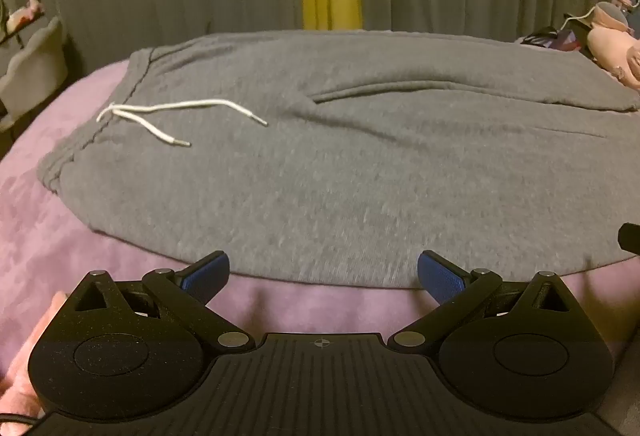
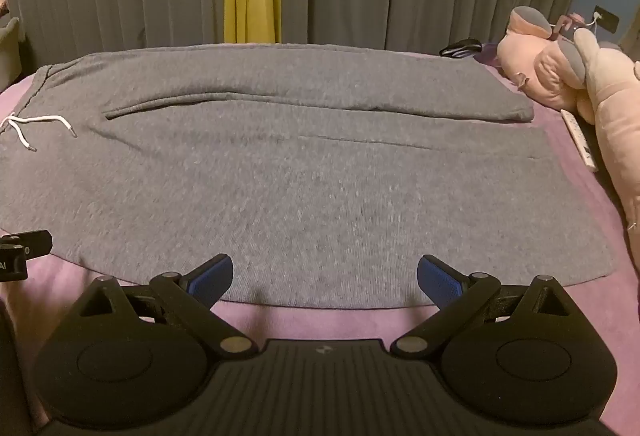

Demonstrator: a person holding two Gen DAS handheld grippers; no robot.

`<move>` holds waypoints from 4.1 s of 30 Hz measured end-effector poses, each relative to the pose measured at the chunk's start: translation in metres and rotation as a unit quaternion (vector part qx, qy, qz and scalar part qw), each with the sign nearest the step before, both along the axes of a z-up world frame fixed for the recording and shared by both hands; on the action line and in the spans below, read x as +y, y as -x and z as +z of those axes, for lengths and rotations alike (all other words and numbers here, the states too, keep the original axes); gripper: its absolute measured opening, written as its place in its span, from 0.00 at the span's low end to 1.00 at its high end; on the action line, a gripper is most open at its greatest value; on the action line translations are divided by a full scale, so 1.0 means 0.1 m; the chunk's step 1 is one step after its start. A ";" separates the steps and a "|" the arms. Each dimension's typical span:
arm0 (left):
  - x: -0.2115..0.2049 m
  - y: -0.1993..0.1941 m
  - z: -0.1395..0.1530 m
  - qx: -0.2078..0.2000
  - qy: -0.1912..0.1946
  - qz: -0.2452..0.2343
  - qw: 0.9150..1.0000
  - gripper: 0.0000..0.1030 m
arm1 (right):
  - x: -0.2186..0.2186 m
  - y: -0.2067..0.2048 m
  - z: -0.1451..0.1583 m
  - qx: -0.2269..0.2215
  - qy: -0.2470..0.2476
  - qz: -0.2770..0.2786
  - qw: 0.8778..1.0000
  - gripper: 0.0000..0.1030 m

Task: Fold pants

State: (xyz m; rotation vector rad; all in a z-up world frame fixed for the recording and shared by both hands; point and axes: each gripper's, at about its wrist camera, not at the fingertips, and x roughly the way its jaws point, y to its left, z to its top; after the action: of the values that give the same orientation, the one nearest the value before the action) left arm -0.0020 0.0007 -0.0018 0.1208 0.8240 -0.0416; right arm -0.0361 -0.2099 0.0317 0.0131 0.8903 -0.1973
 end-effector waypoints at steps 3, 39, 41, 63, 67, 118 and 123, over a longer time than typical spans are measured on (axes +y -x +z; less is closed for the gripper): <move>0.00 -0.02 -0.01 0.003 -0.003 0.001 1.000 1.00 | 0.01 -0.02 0.01 0.000 0.001 -0.001 1.000 0.96; 0.09 -0.10 -0.04 0.025 0.010 0.025 0.999 1.00 | 0.04 -0.10 -0.08 0.011 -0.027 0.007 1.000 0.96; 0.09 -0.10 -0.05 0.024 0.011 0.025 0.999 1.00 | 0.04 -0.10 -0.08 0.010 -0.029 0.007 0.999 0.96; 0.08 -0.12 -0.06 0.025 0.009 0.024 0.999 1.00 | 0.01 -0.11 -0.10 0.017 -0.029 0.012 0.999 0.96; 0.08 -0.12 -0.06 0.025 0.010 0.024 0.999 1.00 | 0.01 -0.10 -0.10 0.015 -0.035 0.014 0.999 0.96; 0.75 -1.61 -0.43 -0.140 -0.070 0.276 0.948 1.00 | -1.34 -3.55 -0.16 -0.009 -0.130 -0.143 0.981 0.50; 0.77 -1.69 -0.55 -0.116 -0.072 0.272 0.953 1.00 | -1.56 -4.43 -0.43 -0.009 -0.176 -0.213 0.961 0.50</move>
State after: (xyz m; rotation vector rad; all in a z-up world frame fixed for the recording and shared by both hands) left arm 0.1666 0.0773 -0.0570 0.0321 0.6007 0.5445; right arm 0.4065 -0.3656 -0.0110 0.5418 0.8879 -0.4376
